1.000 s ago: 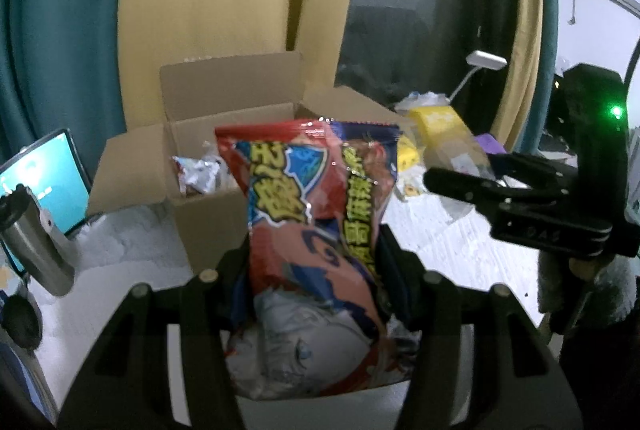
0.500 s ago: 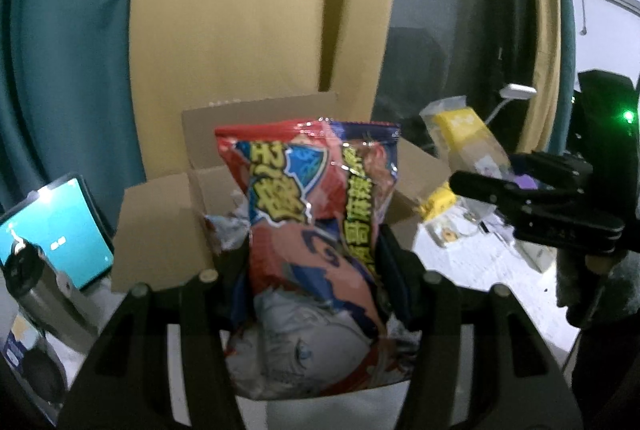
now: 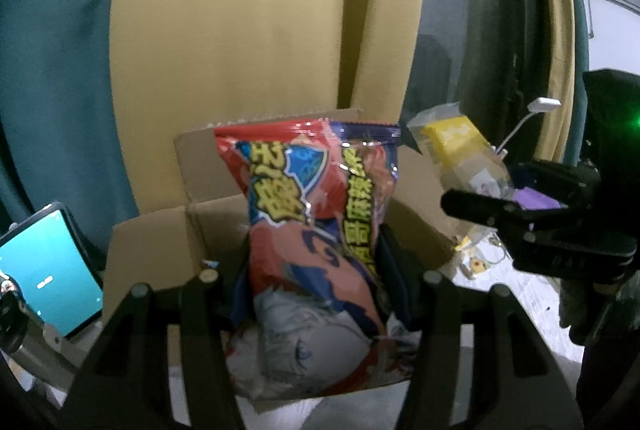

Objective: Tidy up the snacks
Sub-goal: 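Carry the red chip bag and yellow cake packet over the cardboard box, then lower both packets into the box and open both tools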

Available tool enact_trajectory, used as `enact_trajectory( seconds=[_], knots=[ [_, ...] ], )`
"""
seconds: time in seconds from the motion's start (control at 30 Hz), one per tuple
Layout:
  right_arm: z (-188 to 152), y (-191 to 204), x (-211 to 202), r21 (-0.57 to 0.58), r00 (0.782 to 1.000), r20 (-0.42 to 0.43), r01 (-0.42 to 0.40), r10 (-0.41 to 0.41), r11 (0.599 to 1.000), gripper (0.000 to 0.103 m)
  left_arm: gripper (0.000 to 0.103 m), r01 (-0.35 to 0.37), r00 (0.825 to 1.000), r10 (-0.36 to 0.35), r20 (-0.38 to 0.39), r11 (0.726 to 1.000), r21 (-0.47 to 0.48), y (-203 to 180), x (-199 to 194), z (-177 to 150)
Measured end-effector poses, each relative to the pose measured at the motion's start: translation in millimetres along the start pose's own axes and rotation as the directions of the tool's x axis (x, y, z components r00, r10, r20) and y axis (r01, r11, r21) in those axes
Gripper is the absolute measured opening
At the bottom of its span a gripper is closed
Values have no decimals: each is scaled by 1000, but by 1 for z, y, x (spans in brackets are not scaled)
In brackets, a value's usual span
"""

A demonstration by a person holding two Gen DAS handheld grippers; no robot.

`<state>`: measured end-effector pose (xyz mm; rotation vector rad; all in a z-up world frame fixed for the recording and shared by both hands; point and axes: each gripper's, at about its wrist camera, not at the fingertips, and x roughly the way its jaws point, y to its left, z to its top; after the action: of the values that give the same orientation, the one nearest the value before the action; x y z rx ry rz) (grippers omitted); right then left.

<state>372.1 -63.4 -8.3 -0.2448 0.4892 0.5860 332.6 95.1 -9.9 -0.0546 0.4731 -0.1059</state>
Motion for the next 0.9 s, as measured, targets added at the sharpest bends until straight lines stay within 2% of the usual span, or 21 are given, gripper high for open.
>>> enact_trajectory(
  seconds=[0.23,0.6,0.73,0.8,0.9],
  knots=[
    [7,-4,31,-6,1000,-18,-4,4,1000,63,56,-22,1000,22,-18,1000,3,10,36,4],
    [6,-15,87,3,997,-68,-41,41,999,63,56,-30,994,28,-108,999,-19,21,93,1],
    [2,-15,107,2,994,-96,-55,55,998,63,57,-58,985,49,-163,997,-49,24,112,-1],
    [-1,-17,118,6,992,-113,-63,63,998,63,57,-74,976,59,-210,995,-65,30,119,-6],
    [-9,-18,134,13,987,-150,-61,63,998,63,62,-66,969,42,-243,993,-94,36,128,-11]
  ],
)
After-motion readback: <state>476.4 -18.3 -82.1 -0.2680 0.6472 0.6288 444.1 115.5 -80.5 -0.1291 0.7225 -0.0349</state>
